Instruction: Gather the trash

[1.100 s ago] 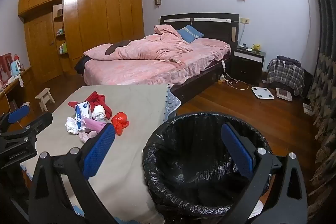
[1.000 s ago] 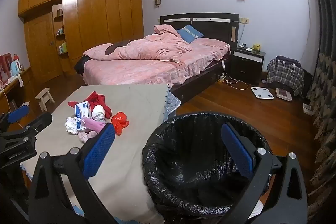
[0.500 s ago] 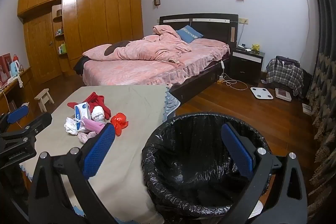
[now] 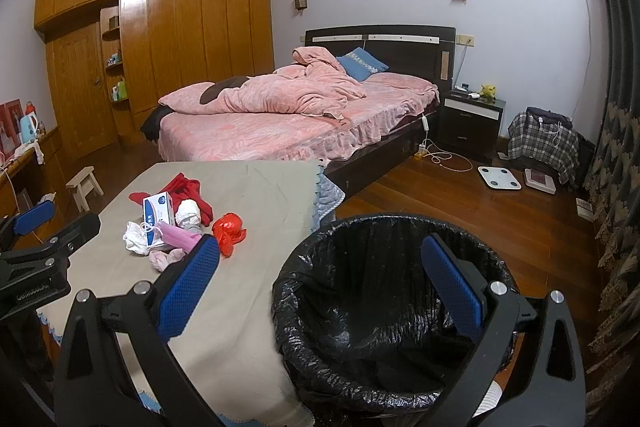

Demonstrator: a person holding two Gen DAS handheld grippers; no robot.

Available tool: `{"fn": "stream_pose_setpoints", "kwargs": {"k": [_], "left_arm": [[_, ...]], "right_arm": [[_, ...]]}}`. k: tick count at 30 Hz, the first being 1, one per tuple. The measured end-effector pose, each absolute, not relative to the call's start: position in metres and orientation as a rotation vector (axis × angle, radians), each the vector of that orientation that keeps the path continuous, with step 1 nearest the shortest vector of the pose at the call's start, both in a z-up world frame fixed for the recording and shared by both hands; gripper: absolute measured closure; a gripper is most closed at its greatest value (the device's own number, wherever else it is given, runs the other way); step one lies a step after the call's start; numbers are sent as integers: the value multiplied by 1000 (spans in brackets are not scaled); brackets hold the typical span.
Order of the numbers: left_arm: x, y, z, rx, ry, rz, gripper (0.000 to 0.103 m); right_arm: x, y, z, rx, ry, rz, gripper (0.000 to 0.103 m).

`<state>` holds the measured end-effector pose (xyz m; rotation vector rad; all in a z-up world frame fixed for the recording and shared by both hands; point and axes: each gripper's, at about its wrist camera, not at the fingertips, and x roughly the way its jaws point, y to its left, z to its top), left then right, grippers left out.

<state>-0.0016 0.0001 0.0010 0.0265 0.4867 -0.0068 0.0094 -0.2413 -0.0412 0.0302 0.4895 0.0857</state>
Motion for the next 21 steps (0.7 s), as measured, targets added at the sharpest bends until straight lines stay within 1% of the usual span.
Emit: {"fn": "stream_pose_setpoints", "kwargs": {"k": [21], "left_arm": [[-1, 1, 1, 23, 490, -8, 6]], "right_arm": [[9, -241, -42, 30, 490, 84, 5]]}}
